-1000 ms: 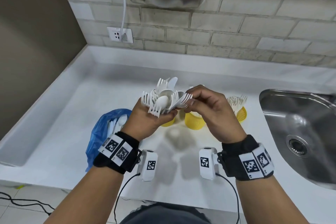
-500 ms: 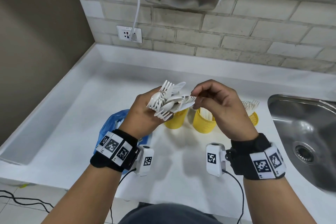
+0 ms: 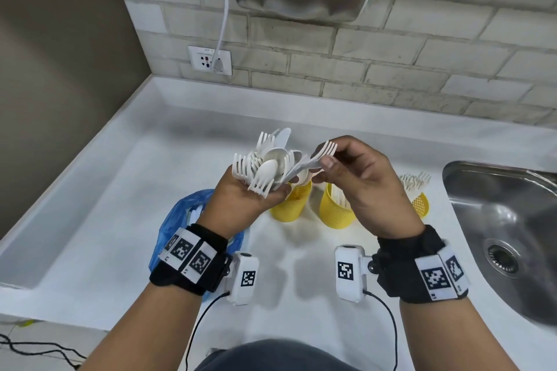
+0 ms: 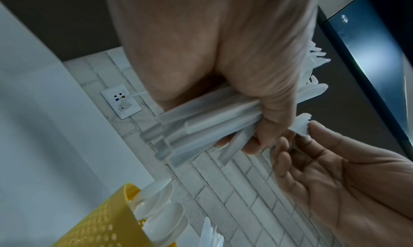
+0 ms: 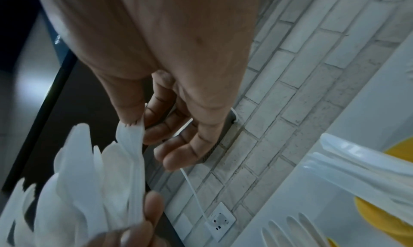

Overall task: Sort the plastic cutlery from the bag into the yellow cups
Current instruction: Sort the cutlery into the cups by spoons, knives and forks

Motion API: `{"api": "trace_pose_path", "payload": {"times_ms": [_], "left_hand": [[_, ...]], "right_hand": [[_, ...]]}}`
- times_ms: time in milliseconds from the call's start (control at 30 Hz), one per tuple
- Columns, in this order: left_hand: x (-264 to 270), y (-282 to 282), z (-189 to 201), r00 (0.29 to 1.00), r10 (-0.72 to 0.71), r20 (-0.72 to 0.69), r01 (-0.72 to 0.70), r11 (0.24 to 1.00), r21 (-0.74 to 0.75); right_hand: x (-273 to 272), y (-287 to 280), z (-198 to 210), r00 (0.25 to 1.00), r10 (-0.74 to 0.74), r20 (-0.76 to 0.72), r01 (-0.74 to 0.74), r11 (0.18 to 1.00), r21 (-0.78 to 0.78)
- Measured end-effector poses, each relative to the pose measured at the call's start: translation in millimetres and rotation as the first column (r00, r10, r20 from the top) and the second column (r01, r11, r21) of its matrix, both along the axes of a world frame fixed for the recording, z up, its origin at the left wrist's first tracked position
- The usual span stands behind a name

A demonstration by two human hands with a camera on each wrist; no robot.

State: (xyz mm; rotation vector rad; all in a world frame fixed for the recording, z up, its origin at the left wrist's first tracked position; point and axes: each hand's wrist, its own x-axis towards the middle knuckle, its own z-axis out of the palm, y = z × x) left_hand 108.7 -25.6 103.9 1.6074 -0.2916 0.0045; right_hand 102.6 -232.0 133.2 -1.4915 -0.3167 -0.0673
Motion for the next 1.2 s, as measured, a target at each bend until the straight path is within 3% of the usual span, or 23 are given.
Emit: {"api": "trace_pose_path", "payload": {"times_ms": [267, 433, 500, 600, 633, 700, 767, 867, 1200], "left_hand": [[2, 1, -3, 0.999, 0.008, -0.032, -0.008, 1.0, -0.013], [4, 1, -4, 0.999, 0.048, 0.001, -0.048, 0.998, 0.042], [4, 0, -5, 0.998, 0.065, -0.006, -0.065, 0.997, 0.044], [5, -3, -6, 0.995, 0.1, -0.014, -0.099, 0.994, 0.047], [5, -4, -7, 0.994, 0.108, -0.016, -0.107, 0.993, 0.044], [5, -5, -7, 0.992, 0.124, -0.008, -0.123, 0.991, 0.042], [4, -7, -6, 0.991, 0.13, 0.003, -0.13, 0.99, 0.049], [2, -10, -2, 0.992, 0.127, 0.028, -0.128, 0.991, 0.043], [-3, -15, 2, 0.983, 0.153, 0.1, -0.16, 0.985, 0.059]], "right_hand": [[3, -6, 21, 0.999, 0.033, -0.02, -0.025, 0.949, 0.315], [2, -25, 46, 0.995, 0.091, 0.032, -0.091, 0.777, 0.623], [-1, -29, 57, 0.994, 0.091, 0.053, -0.103, 0.748, 0.655], [-6, -25, 63, 1.0, 0.023, -0.002, -0.019, 0.84, 0.542], [-7, -21, 60, 1.0, -0.017, -0.013, 0.02, 0.9, 0.436], [-11, -11, 53, 0.988, -0.138, 0.065, 0.133, 0.988, 0.076], [-14, 1, 43, 0.961, -0.208, 0.184, 0.244, 0.948, -0.203], [-13, 14, 31, 0.92, -0.265, 0.287, 0.358, 0.867, -0.346], [-10, 24, 25, 0.842, -0.299, 0.448, 0.504, 0.731, -0.46]]}}
